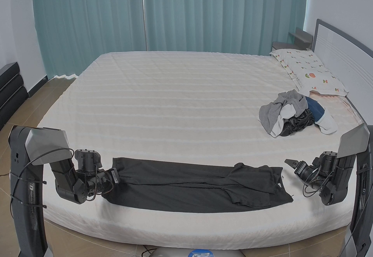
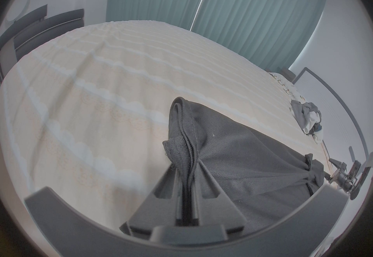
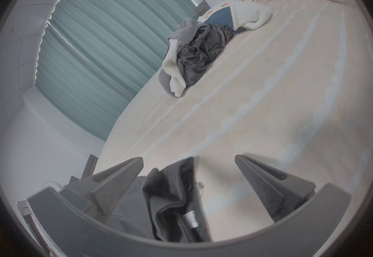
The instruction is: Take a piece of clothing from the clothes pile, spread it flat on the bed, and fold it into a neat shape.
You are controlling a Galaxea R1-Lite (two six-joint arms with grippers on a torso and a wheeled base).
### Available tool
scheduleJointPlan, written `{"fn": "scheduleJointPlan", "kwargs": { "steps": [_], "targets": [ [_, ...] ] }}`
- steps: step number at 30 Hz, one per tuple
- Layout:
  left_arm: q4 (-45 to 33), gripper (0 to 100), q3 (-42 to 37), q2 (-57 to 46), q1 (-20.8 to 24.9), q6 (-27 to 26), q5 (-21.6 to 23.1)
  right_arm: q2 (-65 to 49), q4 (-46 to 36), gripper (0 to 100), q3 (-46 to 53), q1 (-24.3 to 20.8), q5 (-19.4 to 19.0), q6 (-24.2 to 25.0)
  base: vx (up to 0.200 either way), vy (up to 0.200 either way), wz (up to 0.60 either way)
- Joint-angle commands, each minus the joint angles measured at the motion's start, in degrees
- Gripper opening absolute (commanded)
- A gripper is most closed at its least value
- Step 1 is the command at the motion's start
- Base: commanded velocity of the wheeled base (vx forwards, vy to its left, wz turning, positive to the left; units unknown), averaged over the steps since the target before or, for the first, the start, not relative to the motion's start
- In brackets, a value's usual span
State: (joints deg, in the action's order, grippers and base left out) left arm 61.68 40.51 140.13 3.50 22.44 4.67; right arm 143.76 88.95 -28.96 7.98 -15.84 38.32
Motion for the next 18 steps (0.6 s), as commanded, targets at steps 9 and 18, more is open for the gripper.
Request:
{"fn": "scheduleJointPlan", "kwargs": {
  "steps": [9,18],
  "targets": [
    [0.1,0,-0.3,-0.4,-0.8,0.8,0.1,0.3,-0.1,100,-0.7,1.2,-0.1,0.0,-0.022,0.0,0.0],
    [0.1,0,1.9,-0.4,-0.4,3.7,-0.1,0.9,-0.1,100,-1.1,1.2,-0.1,0.0,-0.111,0.0,0.0]
  ]
}}
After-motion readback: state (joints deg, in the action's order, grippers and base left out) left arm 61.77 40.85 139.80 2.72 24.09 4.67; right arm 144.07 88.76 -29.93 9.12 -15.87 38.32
